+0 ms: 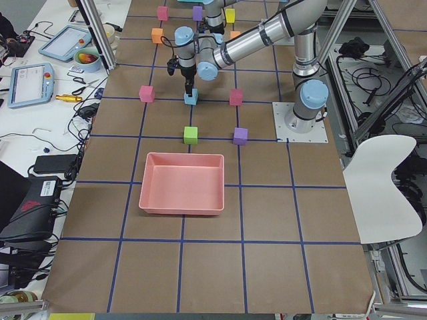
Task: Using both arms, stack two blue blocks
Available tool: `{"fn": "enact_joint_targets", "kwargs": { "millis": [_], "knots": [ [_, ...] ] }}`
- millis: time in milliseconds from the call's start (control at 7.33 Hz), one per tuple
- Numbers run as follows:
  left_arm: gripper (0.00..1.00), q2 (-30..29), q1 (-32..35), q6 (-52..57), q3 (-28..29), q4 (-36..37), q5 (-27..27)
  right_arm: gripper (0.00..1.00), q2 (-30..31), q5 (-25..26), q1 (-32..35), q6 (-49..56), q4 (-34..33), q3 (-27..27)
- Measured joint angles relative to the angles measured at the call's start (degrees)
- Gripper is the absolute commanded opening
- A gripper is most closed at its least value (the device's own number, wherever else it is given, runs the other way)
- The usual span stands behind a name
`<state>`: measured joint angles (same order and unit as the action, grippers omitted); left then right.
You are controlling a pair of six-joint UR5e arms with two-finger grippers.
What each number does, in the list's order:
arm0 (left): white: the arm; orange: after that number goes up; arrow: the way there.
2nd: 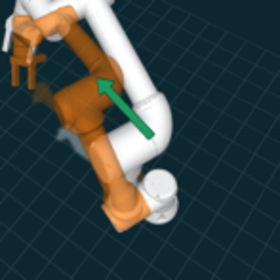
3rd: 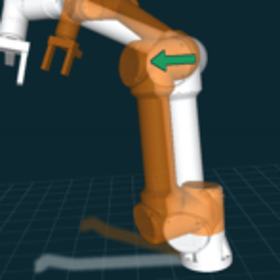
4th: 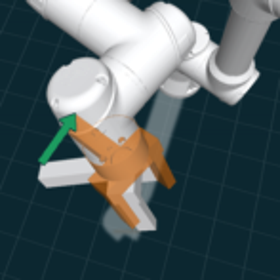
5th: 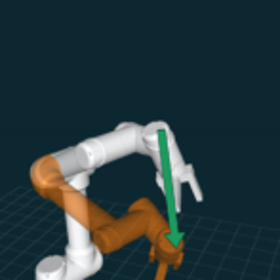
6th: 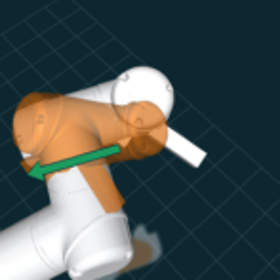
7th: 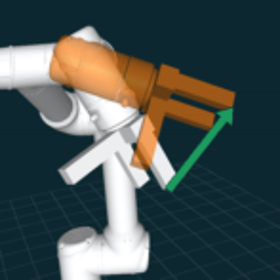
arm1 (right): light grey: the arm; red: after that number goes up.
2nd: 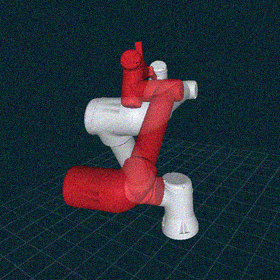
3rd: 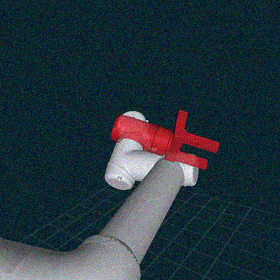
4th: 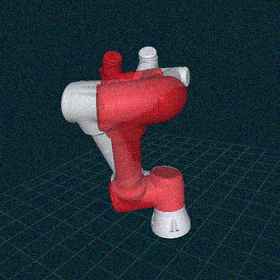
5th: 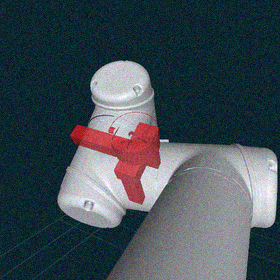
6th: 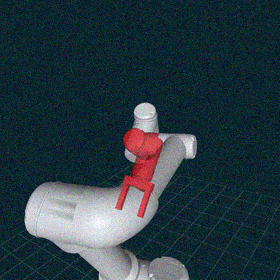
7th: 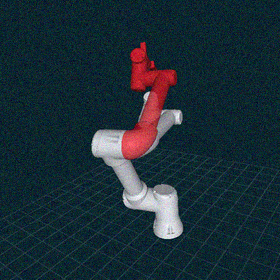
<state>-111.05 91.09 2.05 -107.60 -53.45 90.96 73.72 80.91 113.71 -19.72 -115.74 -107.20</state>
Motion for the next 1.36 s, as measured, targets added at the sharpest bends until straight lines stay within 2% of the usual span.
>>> {"fn": "enact_joint_targets", "kwargs": {
  "millis": [136, 409, 545, 682, 818, 955, 1091, 1227, 1364],
  "knots": [
    [1.0, -0.32, 0.0, 0.22, -1.55, 2.02, 0.05, 0.16, -0.17, -0.01, 0.23, -0.48, -1.8, -1.54],
    [1.0, -0.91, -0.03, 0.26, -2.39, 4.19, 0.09, 0.24, -0.67, -0.1, 0.37, -0.81, -4.54, -3.6],
    [1.0, -1.21, -0.04, 0.23, -2.42, 5.2, 0.08, 0.31, -1.29, -0.11, 0.44, -1.09, -5.87, -4.11],
    [1.0, -1.43, -0.03, 0.18, -2.43, 5.71, 0.04, 0.71, -1.72, -0.18, 0.49, -1.68, -7.03, -4.36],
    [0.9, -1.62, 0.01, 0.14, -2.44, 5.95, 0.02, 1.0, -1.91, -0.48, 0.52, -2.21, -7.69, -4.43],
    [0.58, -1.82, 0.04, 0.12, -2.44, 6.03, 0.01, 1.0, -1.94, -0.8, 0.53, -2.46, -8.06, -4.37],
    [0.22, -1.96, 0.04, 0.15, -2.44, 6.06, 0.03, 1.0, -1.83, -0.92, 0.5, -2.56, -8.2, -4.24],
    [0.05, -1.99, 0.05, 0.02, -2.43, 6.09, 0.06, 1.0, -1.54, -0.92, 0.45, -2.61, -8.19, -3.91],
    [0.04, -1.78, 0.13, -0.33, -2.39, 6.13, 0.05, 1.0, -0.8, -0.76, 0.27, -2.64, -7.52, -2.64]
  ]
}}
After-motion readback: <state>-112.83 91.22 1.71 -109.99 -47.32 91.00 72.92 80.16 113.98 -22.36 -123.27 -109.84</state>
